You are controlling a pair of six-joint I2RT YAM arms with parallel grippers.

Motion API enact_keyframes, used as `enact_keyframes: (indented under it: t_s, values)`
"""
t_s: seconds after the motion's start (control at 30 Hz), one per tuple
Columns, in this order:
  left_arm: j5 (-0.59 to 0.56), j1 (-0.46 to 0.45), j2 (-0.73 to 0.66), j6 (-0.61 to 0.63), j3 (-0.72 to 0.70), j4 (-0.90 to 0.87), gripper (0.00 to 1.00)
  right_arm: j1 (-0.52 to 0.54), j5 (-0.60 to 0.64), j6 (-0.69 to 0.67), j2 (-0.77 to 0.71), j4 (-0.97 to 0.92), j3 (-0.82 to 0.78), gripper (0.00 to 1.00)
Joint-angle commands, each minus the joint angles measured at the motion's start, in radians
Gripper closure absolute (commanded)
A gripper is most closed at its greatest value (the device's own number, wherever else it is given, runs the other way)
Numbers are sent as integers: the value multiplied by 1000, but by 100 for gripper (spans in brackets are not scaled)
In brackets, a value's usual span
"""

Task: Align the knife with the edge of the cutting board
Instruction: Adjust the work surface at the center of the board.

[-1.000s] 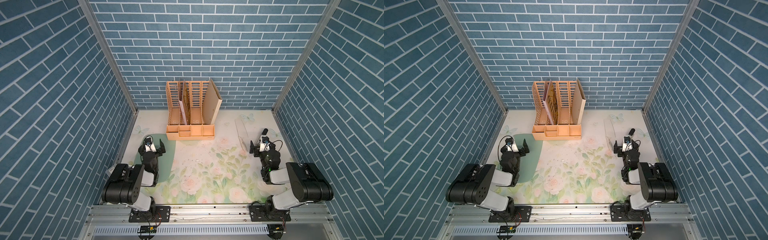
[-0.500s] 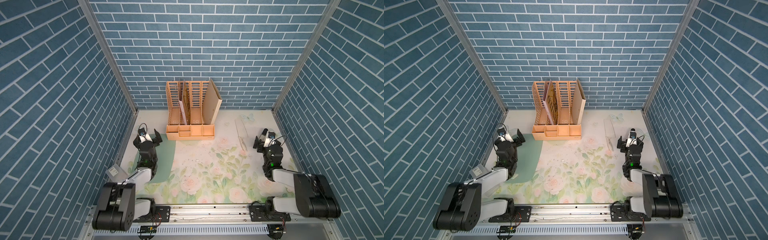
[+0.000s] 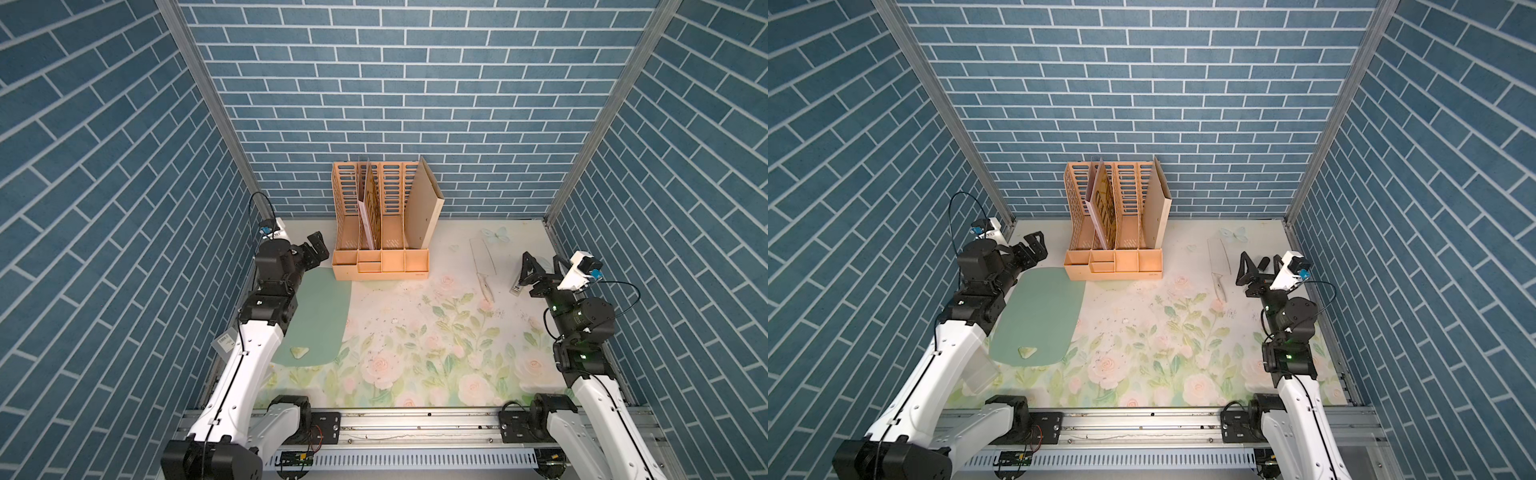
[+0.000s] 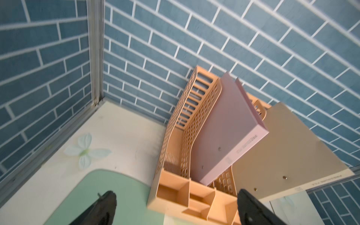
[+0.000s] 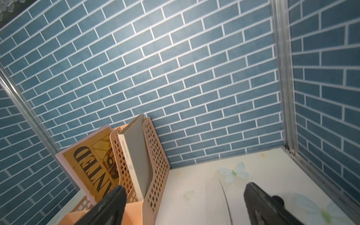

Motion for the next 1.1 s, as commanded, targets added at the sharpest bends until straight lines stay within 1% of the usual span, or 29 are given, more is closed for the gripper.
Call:
enact_keyframes:
  t_s: [0.0, 0.03, 0.07, 0.1, 0.17, 0.23, 0.3, 0.37, 0.4, 0.43, 0.47, 0.5, 0.57, 0.6, 0.67, 0.77, 0.9, 0.97, 1.07]
  values:
    - [21, 1, -12, -91, -3, -360, 0, 1, -120, 40, -40, -310, 58, 4]
    - [32, 1, -22, -101, -29, -363, 0, 1, -139, 42, -48, -356, 60, 4]
    - [-5, 1, -37, -157, -58, -377, 1, 0, -159, 45, -56, -400, 57, 5]
    - [-58, 0, -49, -240, -83, -405, 0, 4, -181, 47, -60, -445, 57, 5]
    - [-40, -1, -51, -280, -120, -397, 0, 15, -194, 48, -59, -516, 55, 8]
    - [-75, -13, -37, -326, -142, -407, 0, 24, -180, 55, -51, -566, 54, 11]
    - [-140, -53, -9, -353, -176, -379, 0, 29, -169, 69, -34, -612, 49, 11]
    - [-216, -90, 49, -383, -188, -383, 0, 34, -188, 82, -7, -635, 43, 11]
    - [-227, -104, 88, -388, -188, -381, 1, 35, -202, 88, 7, -642, 41, 11]
    - [-238, -124, 127, -398, -182, -385, 0, 36, -207, 97, 17, -648, 40, 7]
    - [-258, -157, 171, -406, -171, -393, 0, 37, -203, 103, 26, -661, 46, 2]
    - [-285, -201, 212, -417, -156, -404, 0, 37, -190, 105, 29, -675, 54, 0]
    - [-333, -305, 272, -458, -141, -412, 0, 40, -164, 109, 39, -698, 65, 0]
    - [-338, -350, 298, -469, -142, -392, 0, 42, -163, 108, 52, -704, 67, 0]
    - [-343, -391, 349, -485, -140, -374, 0, 43, -170, 120, 80, -710, 64, 0]
    - [-338, -396, 398, -468, -143, -357, 0, 43, -181, 140, 83, -697, 44, 0]
    - [-334, -389, 358, -410, -181, -307, 0, 43, -149, 155, 56, -676, 12, 0]
    - [-306, -354, 348, -375, -184, -284, 0, 43, -157, 168, 53, -655, -4, 0]
    - [-247, -258, 379, -304, -139, -271, 0, 43, -169, 187, 49, -615, -36, 0]
